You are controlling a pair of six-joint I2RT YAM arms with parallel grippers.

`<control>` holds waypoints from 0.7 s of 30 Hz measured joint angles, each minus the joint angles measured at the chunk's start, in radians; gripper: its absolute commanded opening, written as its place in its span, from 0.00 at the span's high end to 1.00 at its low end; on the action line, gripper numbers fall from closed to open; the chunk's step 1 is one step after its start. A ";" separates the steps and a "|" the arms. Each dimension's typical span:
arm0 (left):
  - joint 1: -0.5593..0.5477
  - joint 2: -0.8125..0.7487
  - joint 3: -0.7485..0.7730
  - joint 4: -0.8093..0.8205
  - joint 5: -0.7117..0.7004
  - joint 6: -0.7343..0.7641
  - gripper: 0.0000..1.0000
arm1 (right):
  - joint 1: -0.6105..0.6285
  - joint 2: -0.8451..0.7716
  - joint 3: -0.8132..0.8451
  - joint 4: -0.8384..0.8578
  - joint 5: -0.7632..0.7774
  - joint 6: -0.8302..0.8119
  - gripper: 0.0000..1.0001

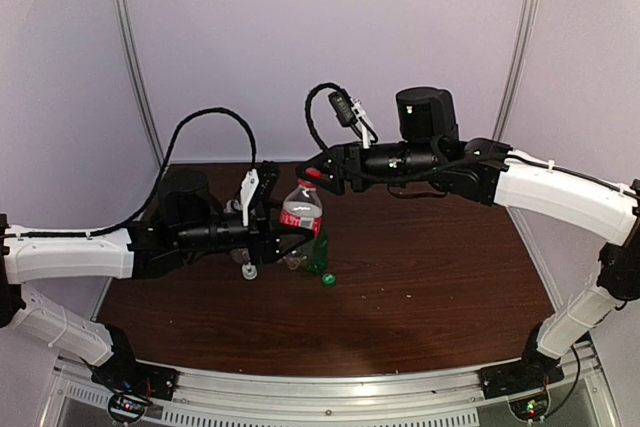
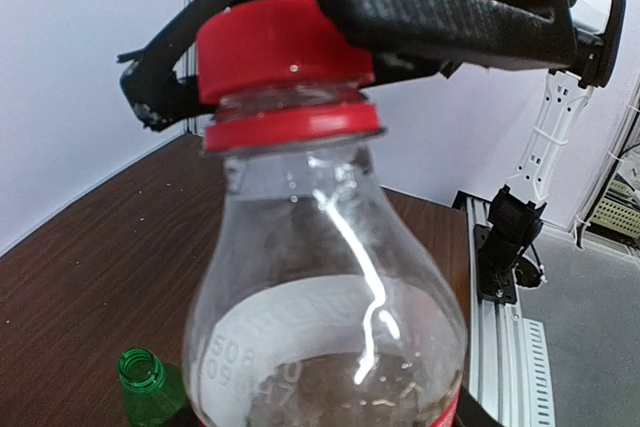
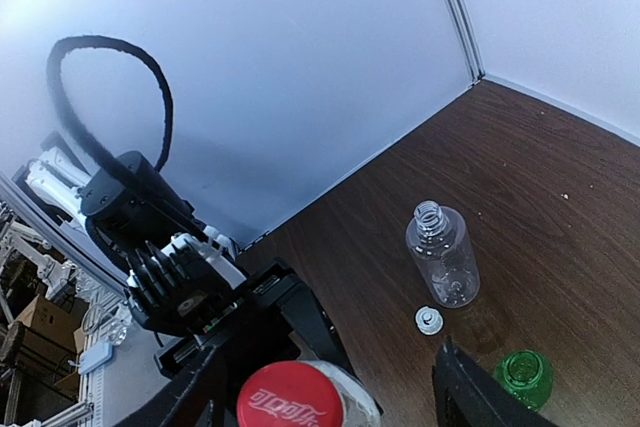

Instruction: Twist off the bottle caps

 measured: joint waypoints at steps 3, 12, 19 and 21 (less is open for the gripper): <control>0.000 0.000 0.000 -0.009 -0.013 0.002 0.71 | 0.002 0.007 0.000 -0.004 -0.001 0.013 0.44; 0.000 -0.001 0.000 -0.022 -0.038 0.008 0.71 | 0.003 0.010 0.000 0.012 -0.029 0.013 0.74; 0.000 -0.005 0.001 -0.027 -0.047 0.010 0.72 | 0.003 0.011 0.000 0.019 -0.045 -0.016 0.88; 0.000 -0.008 0.001 -0.029 -0.047 0.013 0.71 | 0.002 0.011 0.000 0.020 -0.051 -0.037 0.89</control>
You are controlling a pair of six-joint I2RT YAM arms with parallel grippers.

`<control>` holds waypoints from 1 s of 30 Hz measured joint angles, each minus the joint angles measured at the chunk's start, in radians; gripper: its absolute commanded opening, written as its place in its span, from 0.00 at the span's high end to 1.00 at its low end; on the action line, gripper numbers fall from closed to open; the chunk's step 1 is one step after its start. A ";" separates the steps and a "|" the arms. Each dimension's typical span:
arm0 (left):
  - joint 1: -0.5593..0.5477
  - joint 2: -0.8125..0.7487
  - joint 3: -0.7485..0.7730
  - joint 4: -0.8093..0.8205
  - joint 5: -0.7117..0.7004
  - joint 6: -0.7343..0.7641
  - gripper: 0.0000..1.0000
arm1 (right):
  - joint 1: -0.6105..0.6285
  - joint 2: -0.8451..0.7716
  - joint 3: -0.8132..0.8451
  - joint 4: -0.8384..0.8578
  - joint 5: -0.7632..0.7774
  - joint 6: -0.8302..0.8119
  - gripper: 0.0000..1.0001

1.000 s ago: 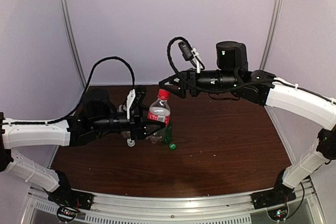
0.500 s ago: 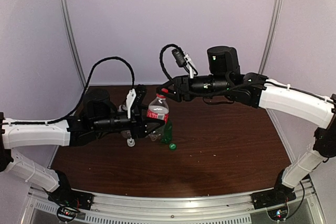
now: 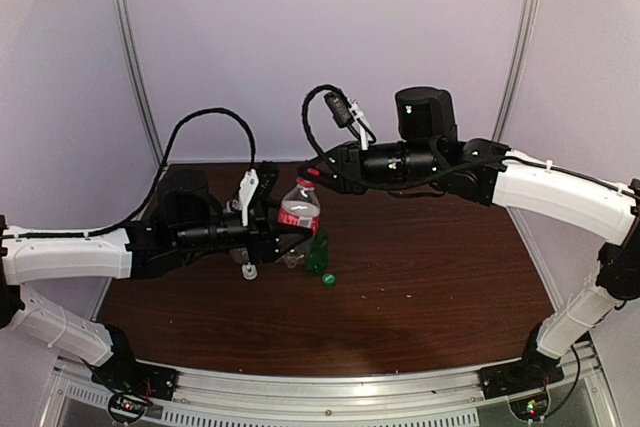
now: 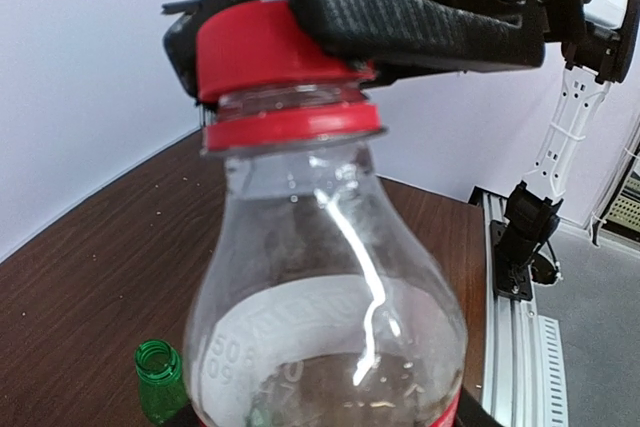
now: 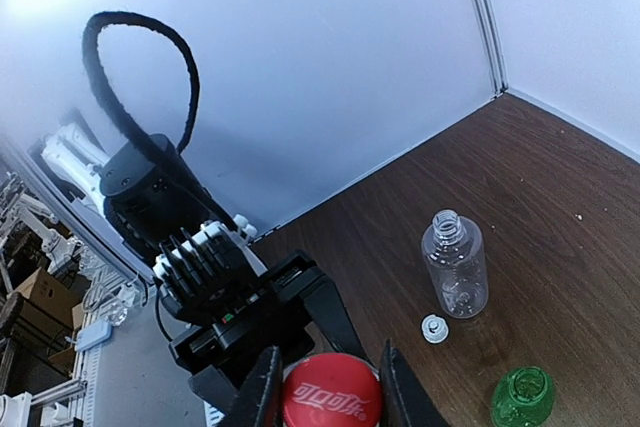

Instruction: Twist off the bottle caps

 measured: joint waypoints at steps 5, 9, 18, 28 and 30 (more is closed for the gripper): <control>0.000 -0.009 0.000 -0.002 0.031 0.014 0.71 | -0.016 0.000 0.000 0.008 -0.095 -0.105 0.89; 0.002 -0.019 -0.013 0.008 0.141 0.029 0.70 | -0.032 0.000 0.002 -0.008 -0.252 -0.247 0.85; 0.004 0.009 -0.039 0.145 0.480 -0.048 0.71 | -0.039 0.021 0.070 -0.143 -0.564 -0.523 0.75; 0.004 0.028 -0.040 0.178 0.525 -0.084 0.71 | -0.039 0.013 0.053 -0.135 -0.566 -0.516 0.60; 0.004 0.028 -0.040 0.178 0.520 -0.085 0.71 | -0.039 0.012 0.047 -0.129 -0.552 -0.499 0.56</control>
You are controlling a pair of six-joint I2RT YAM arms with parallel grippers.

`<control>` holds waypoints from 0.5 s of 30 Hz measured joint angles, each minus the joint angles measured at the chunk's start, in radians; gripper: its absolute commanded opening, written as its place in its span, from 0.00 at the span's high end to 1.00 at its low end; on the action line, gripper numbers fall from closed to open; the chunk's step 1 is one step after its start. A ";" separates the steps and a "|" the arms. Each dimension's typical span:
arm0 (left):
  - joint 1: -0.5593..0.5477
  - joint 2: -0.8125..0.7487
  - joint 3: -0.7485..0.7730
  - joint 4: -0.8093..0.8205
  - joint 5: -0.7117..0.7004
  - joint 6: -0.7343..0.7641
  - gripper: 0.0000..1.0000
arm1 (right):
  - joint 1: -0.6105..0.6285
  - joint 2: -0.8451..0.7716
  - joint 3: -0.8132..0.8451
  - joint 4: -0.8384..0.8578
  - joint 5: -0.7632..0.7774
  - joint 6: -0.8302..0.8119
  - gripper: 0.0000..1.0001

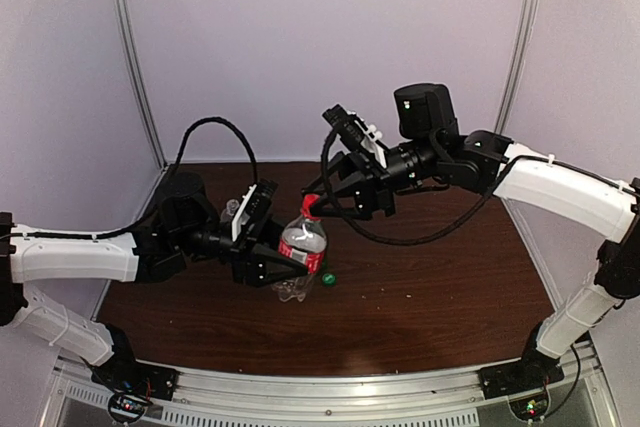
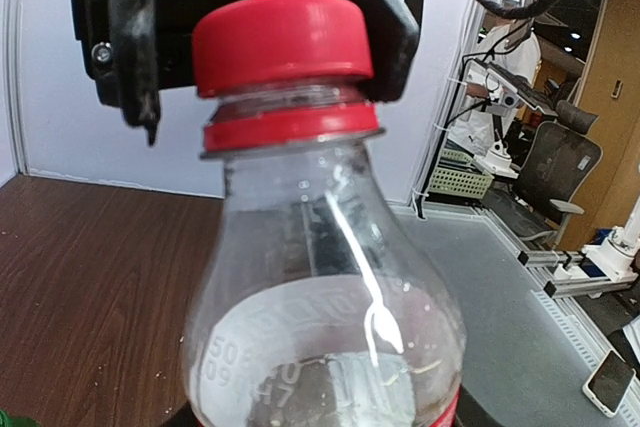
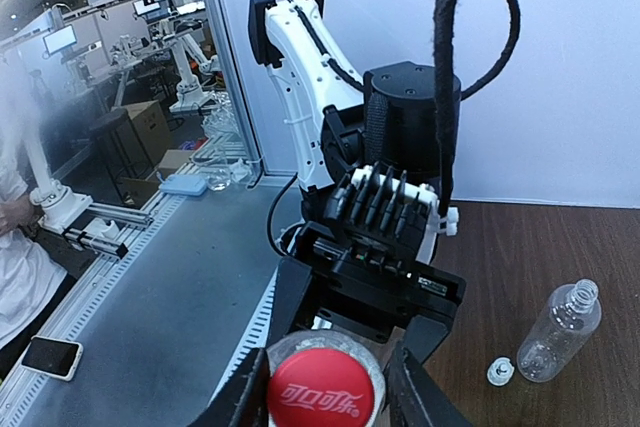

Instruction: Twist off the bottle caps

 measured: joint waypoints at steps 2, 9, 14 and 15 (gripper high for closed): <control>0.000 0.000 0.000 0.000 -0.007 0.001 0.71 | 0.000 -0.001 -0.006 0.006 0.013 0.013 0.51; 0.000 0.000 0.000 -0.002 -0.036 0.016 0.71 | -0.001 -0.009 -0.029 0.031 0.058 0.059 0.35; -0.003 -0.005 0.002 -0.011 -0.098 0.036 0.71 | -0.001 -0.034 -0.045 0.033 0.124 0.104 0.25; -0.004 -0.007 0.005 -0.024 -0.117 0.042 0.71 | -0.001 -0.040 -0.045 0.033 0.145 0.118 0.24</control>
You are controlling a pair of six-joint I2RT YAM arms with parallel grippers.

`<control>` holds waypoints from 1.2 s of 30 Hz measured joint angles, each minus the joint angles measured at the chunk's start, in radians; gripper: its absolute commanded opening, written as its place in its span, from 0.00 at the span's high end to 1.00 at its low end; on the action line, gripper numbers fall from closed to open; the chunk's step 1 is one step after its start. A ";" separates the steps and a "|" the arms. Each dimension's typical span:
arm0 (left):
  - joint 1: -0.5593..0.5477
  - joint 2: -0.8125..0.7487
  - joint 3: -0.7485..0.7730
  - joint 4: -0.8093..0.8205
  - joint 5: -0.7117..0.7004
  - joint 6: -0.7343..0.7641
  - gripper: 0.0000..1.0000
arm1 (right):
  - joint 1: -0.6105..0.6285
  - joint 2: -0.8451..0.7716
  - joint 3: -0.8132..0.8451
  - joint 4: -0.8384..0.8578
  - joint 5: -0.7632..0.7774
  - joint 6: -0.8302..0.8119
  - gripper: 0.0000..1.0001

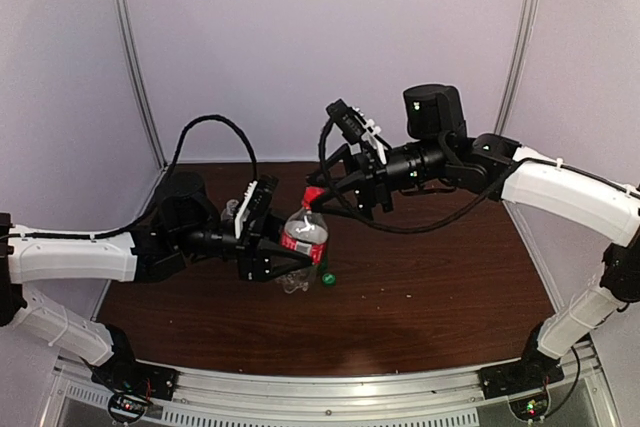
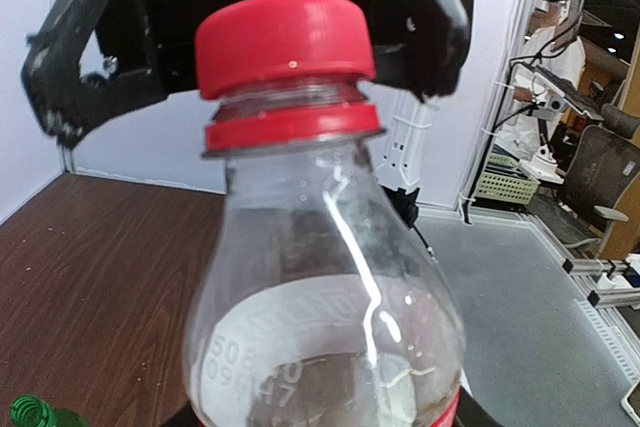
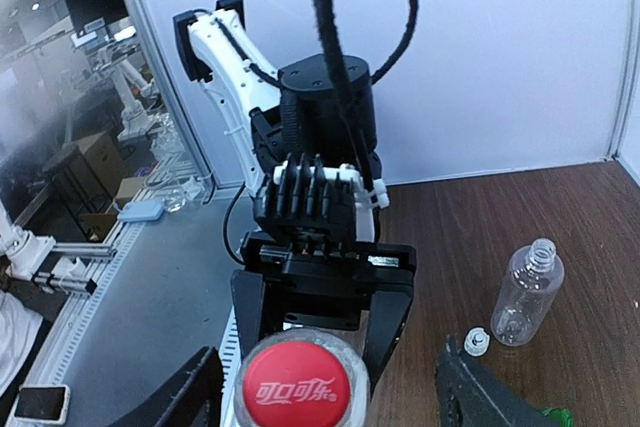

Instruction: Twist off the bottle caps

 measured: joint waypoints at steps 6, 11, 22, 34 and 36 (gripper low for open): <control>0.000 -0.008 0.020 -0.065 -0.146 0.034 0.71 | 0.000 -0.035 0.006 0.015 0.157 0.149 0.21; 0.000 -0.008 0.033 -0.107 -0.247 0.040 0.71 | 0.005 -0.036 0.013 0.020 0.343 0.282 0.19; 0.000 -0.008 0.035 -0.151 -0.393 0.047 0.71 | 0.029 0.002 0.014 0.025 0.483 0.412 0.27; 0.000 -0.011 0.035 -0.177 -0.447 0.055 0.71 | 0.042 0.042 0.014 0.061 0.457 0.440 0.59; 0.000 -0.014 0.035 -0.178 -0.451 0.056 0.71 | 0.044 0.046 0.014 0.069 0.451 0.444 0.59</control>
